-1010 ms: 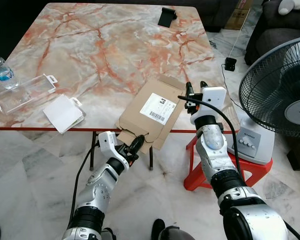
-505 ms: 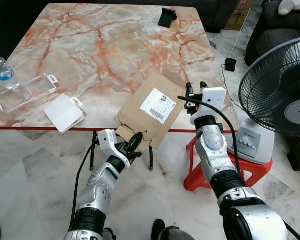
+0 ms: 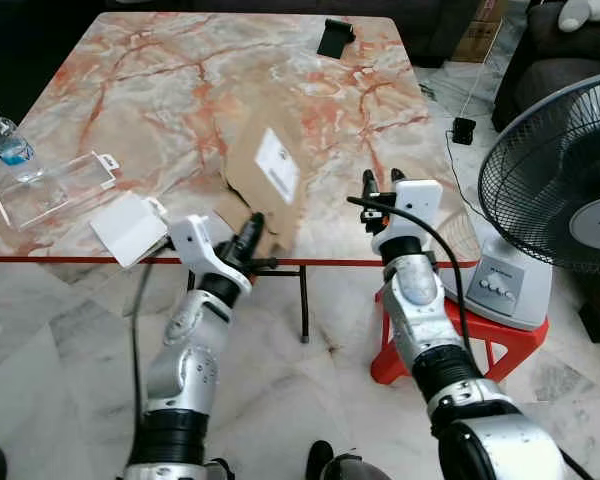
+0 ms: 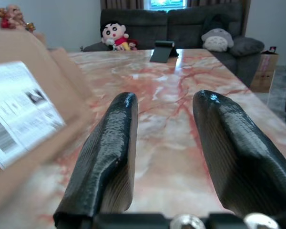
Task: Picking trash to rubbish bin
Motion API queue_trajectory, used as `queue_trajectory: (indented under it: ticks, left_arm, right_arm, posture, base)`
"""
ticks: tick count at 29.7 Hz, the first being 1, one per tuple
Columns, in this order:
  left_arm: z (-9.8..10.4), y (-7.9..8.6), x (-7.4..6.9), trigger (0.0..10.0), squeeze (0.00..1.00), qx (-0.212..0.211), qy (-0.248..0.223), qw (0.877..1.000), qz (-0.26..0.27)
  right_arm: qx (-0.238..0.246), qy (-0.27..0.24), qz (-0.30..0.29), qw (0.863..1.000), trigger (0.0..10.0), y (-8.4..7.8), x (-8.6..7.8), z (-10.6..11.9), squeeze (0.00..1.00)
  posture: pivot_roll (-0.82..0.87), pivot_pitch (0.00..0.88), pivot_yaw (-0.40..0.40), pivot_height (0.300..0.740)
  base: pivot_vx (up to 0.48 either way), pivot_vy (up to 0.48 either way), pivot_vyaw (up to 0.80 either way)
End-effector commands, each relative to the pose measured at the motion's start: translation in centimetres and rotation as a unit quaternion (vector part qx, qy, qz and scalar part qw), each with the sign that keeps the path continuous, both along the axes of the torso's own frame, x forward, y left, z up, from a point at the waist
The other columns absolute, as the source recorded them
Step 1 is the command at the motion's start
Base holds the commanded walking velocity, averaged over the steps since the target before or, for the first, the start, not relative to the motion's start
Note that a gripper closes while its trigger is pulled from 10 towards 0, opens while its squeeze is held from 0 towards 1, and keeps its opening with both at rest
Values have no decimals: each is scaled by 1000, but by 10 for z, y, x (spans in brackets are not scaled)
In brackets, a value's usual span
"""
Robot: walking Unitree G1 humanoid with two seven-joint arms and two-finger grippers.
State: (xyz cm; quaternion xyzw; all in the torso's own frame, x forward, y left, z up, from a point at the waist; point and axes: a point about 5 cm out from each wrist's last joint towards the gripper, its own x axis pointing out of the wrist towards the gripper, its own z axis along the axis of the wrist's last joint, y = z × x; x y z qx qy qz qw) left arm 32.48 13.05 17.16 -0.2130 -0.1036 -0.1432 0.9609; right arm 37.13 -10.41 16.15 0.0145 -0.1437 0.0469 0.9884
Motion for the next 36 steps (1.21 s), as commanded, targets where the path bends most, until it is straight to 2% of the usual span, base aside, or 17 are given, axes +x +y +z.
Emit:
queue_trajectory:
  ticks: [1,2,4,6,11,15,16,21,29,36]
  left_arm:
    - [10,1,-1,10000,0,37,-24,999,14]
    - [9,5,0,10000,0,91,-21,995,35]
    - [7,8,1,10000,0,124,-20,991,54]
    - [2,16,2,10000,0,193,-19,976,100]
    - [0,19,0,10000,0,237,-31,963,124]
    - [1,21,0,10000,0,248,-35,958,141]
    - [5,20,-1,10000,0,259,-54,952,155]
    - [8,16,-3,10000,0,282,-71,944,158]
    - [7,15,-3,10000,0,288,-80,941,157]
    - [12,10,-2,10000,0,271,-95,944,166]
  right_arm:
    - [6,-2,-2,1000,10000,2,-1,1,0]
    - [9,-2,1,1000,10000,5,-2,1,0]
    - [12,-2,3,1000,10000,7,-2,1,0]
    - [14,-4,8,1000,10000,9,-3,1,0]
    - [16,-3,5,1000,10000,9,-3,1,0]
    - [16,-3,4,1000,10000,9,-4,1,0]
    - [17,-8,18,1000,10000,13,-5,3,0]
    - [16,-10,28,999,10000,16,-5,4,0]
    - [14,-5,28,1000,10000,15,-4,2,0]
    - [15,-2,35,999,10000,19,-5,2,0]
  posture:
    - [133,139,-35,740]
    - [130,135,-32,740]
    - [128,133,-30,740]
    - [126,130,-25,740]
    - [119,130,-24,740]
    - [119,130,-24,740]
    - [115,150,-30,740]
    - [117,163,-36,740]
    - [122,172,-41,740]
    - [125,180,-47,740]
  base:
    - [0,0,0]
    - [0,0,0]
    - [0,0,0]
    - [0,0,0]
    - [0,0,0]
    - [0,0,0]
    - [0,0,0]
    - [0,0,0]
    - [0,0,0]
    - [0,0,0]
